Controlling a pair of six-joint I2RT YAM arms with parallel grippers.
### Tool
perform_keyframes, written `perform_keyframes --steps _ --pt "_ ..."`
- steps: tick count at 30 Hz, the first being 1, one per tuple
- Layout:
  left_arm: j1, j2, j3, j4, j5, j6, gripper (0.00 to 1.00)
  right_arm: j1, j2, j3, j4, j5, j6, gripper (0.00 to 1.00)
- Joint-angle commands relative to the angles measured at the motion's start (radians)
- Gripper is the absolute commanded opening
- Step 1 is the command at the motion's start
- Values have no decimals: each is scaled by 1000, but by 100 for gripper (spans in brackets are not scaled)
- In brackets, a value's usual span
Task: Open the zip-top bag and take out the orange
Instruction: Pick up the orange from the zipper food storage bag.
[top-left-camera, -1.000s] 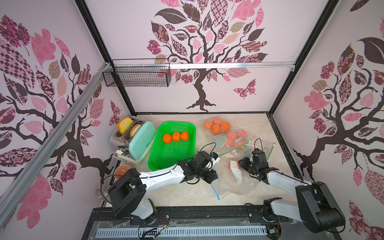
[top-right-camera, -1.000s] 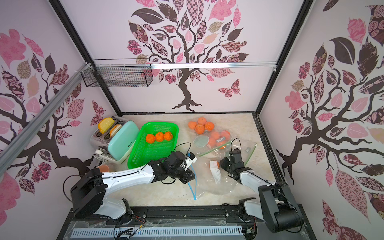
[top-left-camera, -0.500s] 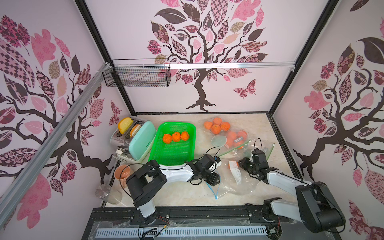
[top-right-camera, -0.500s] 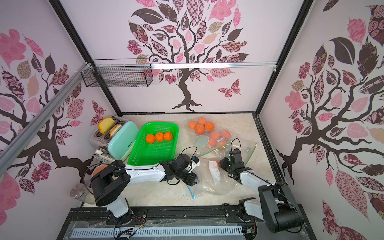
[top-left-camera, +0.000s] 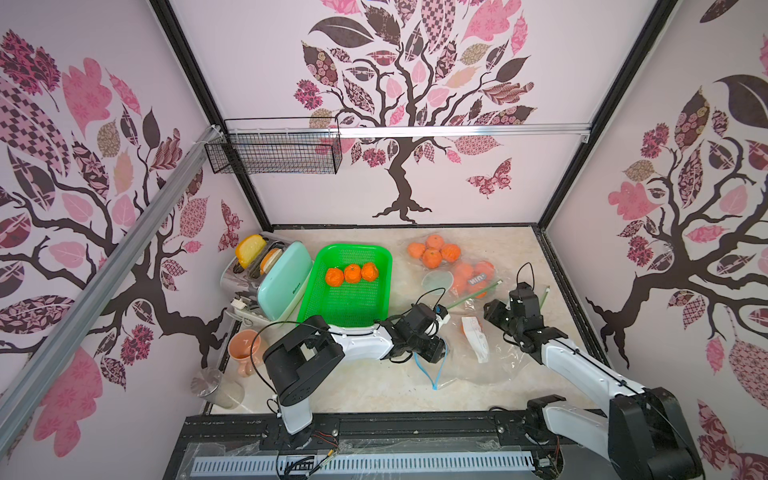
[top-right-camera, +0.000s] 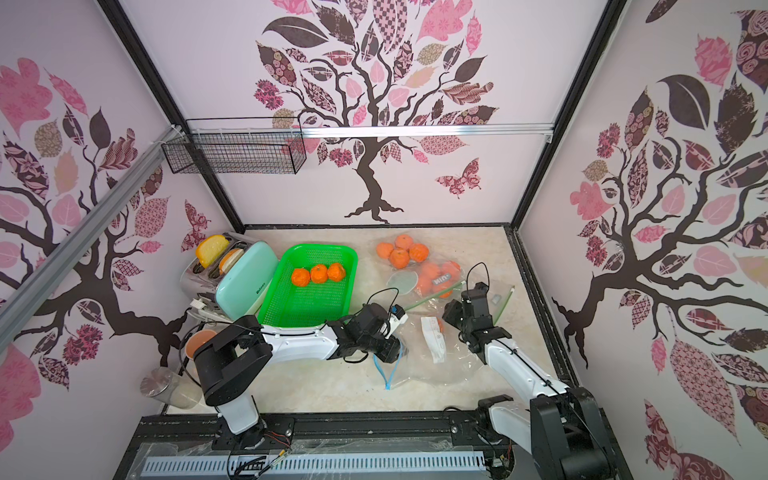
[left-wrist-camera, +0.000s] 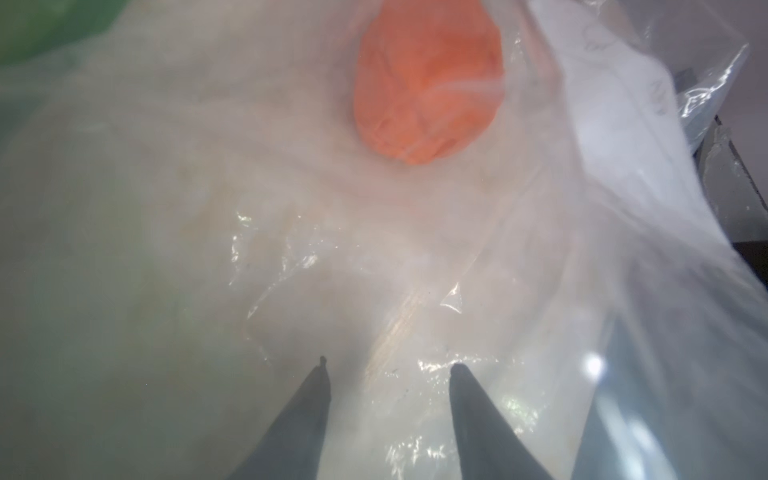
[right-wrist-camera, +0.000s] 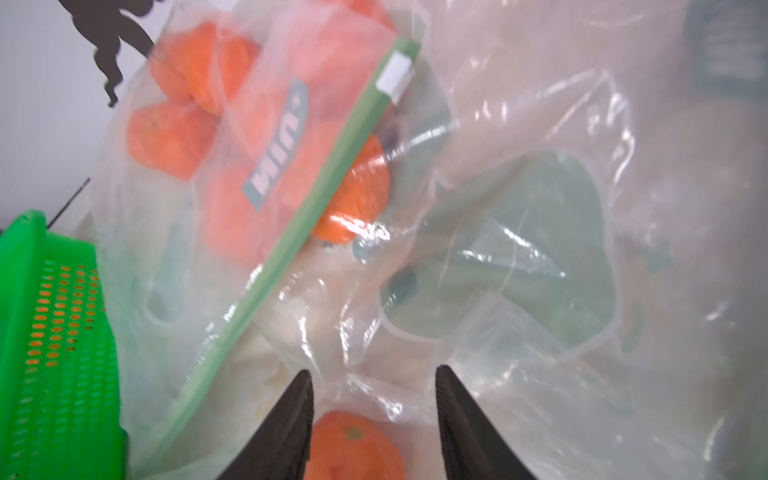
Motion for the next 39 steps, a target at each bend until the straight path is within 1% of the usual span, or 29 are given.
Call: perform_keyframes --steps 1,4,5,8,9,10,13,17,18,22,24,28,32,35,39 --pt "-5 26 6 22 -4 1 48 5 31 45 -34 32 -3 46" --pt "-5 27 8 21 -8 4 48 5 93 53 -8 -4 9 37" --pt "-3 28 11 20 -13 3 49 5 115 55 -4 -30 8 34" --pt "-4 23 14 20 -16 9 58 5 155 42 2 -78 19 30" --pt "-5 16 7 33 -16 9 64 5 159 26 17 -95 24 29" --pt "-5 10 1 44 -14 5 67 5 161 7 34 -106 30 28" --pt "-5 4 15 46 -9 13 71 5 171 -30 66 -151 37 24" --pt "-5 16 42 51 27 29 74 5 188 -53 83 -212 42 23" --pt "-5 14 42 60 27 30 76 5 189 -56 84 -220 41 22" --pt "-6 20 68 61 30 48 79 5 196 -55 89 -296 31 22" --pt "-5 36 87 60 52 51 80 5 201 -55 86 -317 32 22" --pt "-8 64 127 42 38 56 81 5 207 -65 92 -346 37 23" --pt "-13 89 153 43 47 59 83 8 209 -77 103 -353 40 23" --pt "-33 123 193 22 36 70 84 10 216 -77 110 -353 42 23" --pt "-63 172 259 -27 -5 88 85 12 221 -80 116 -350 42 23"
